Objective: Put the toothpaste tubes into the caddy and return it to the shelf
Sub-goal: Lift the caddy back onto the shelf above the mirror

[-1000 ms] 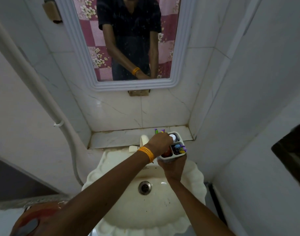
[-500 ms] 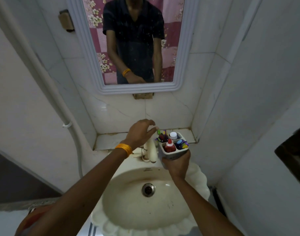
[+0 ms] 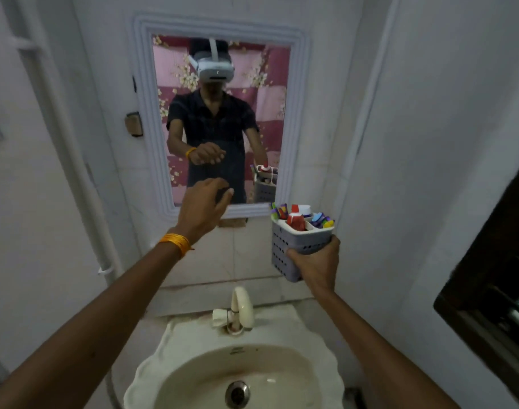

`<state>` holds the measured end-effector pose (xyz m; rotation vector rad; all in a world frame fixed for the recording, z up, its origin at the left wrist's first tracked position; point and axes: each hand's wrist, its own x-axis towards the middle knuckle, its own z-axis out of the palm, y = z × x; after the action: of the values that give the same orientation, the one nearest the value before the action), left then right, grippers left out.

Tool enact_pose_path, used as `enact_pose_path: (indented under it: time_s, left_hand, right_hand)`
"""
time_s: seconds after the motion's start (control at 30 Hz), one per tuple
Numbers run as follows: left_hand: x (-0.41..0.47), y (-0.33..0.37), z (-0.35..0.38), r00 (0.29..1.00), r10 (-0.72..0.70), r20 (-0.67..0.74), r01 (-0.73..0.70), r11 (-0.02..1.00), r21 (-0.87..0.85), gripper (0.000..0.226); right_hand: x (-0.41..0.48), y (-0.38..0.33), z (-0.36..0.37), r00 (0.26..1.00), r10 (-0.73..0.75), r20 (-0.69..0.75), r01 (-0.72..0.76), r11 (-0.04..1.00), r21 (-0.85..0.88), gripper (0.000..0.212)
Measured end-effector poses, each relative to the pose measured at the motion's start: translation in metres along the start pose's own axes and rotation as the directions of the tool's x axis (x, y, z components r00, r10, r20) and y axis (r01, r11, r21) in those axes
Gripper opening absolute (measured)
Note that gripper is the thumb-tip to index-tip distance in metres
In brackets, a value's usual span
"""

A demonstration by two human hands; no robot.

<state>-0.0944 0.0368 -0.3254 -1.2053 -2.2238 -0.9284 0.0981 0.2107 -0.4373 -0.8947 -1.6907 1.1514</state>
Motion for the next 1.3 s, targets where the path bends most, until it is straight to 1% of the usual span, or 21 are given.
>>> enact_pose_path:
  time_s: [0.07,0.13,0.23,0.33,0.43,0.5,0.63,0.7,0.77,0.87,1.0,1.13,1.23,1.3]
  left_hand:
    - [0.020,0.012,-0.022,0.998,0.031,-0.052,-0.029,0.999,0.036,0.029]
    - [0.042,0.025,-0.044,0.991,0.085,-0.103,-0.078,0.994,0.073,0.030]
    - [0.076,0.046,-0.082,0.968,0.157,-0.197,-0.130,0.982,0.140,0.031]
    - [0.106,0.061,-0.110,0.948,0.216,-0.235,-0.176,0.968,0.180,0.039]
    - [0.137,0.079,-0.137,0.929,0.243,-0.280,-0.198,0.964,0.180,0.032]
    - [0.156,0.094,-0.155,0.909,0.264,-0.321,-0.203,0.956,0.210,0.034]
    - [0.194,0.119,-0.187,0.847,0.326,-0.420,-0.223,0.935,0.277,0.038]
    - [0.212,0.129,-0.202,0.822,0.358,-0.442,-0.235,0.921,0.311,0.041]
    - [0.231,0.138,-0.215,0.812,0.367,-0.453,-0.227,0.915,0.334,0.044]
    - [0.259,0.147,-0.231,0.818,0.352,-0.454,-0.193,0.913,0.360,0.050]
    - [0.293,0.154,-0.243,0.816,0.343,-0.465,-0.156,0.905,0.395,0.051]
    - [0.323,0.149,-0.246,0.866,0.301,-0.400,-0.095,0.883,0.459,0.056]
    - [0.341,0.135,-0.247,0.907,0.250,-0.340,-0.044,0.857,0.513,0.058]
    - [0.351,0.128,-0.248,0.931,0.223,-0.290,-0.029,0.836,0.549,0.065]
  right_hand:
    - [0.016,-0.036,-0.013,0.999,-0.053,-0.007,0.053,0.999,0.008,0.108]
    - [0.031,-0.074,-0.025,0.992,-0.107,-0.061,0.109,0.994,0.017,0.099]
    - [0.052,-0.139,-0.038,0.962,-0.214,-0.171,0.229,0.971,0.074,0.099]
    - [0.065,-0.198,-0.051,0.924,-0.303,-0.233,0.337,0.933,0.122,0.099]
    - [0.079,-0.255,-0.064,0.889,-0.370,-0.271,0.416,0.899,0.138,0.091]
    - [0.086,-0.290,-0.071,0.862,-0.406,-0.303,0.462,0.876,0.140,0.093]
    - [0.103,-0.356,-0.083,0.812,-0.452,-0.368,0.525,0.842,0.124,0.097]
    - [0.113,-0.388,-0.089,0.789,-0.475,-0.389,0.555,0.824,0.119,0.099]
    - [0.123,-0.419,-0.094,0.767,-0.493,-0.411,0.579,0.808,0.112,0.097]
    - [0.138,-0.462,-0.099,0.732,-0.514,-0.447,0.604,0.793,0.078,0.092]
    - [0.157,-0.510,-0.098,0.675,-0.551,-0.492,0.639,0.769,0.017,0.096]
    - [0.177,-0.542,-0.085,0.678,-0.535,-0.504,0.613,0.790,-0.014,0.101]
    - [0.194,-0.553,-0.071,0.685,-0.526,-0.504,0.590,0.806,-0.040,0.104]
    - [0.208,-0.555,-0.061,0.693,-0.515,-0.505,0.570,0.820,-0.053,0.105]
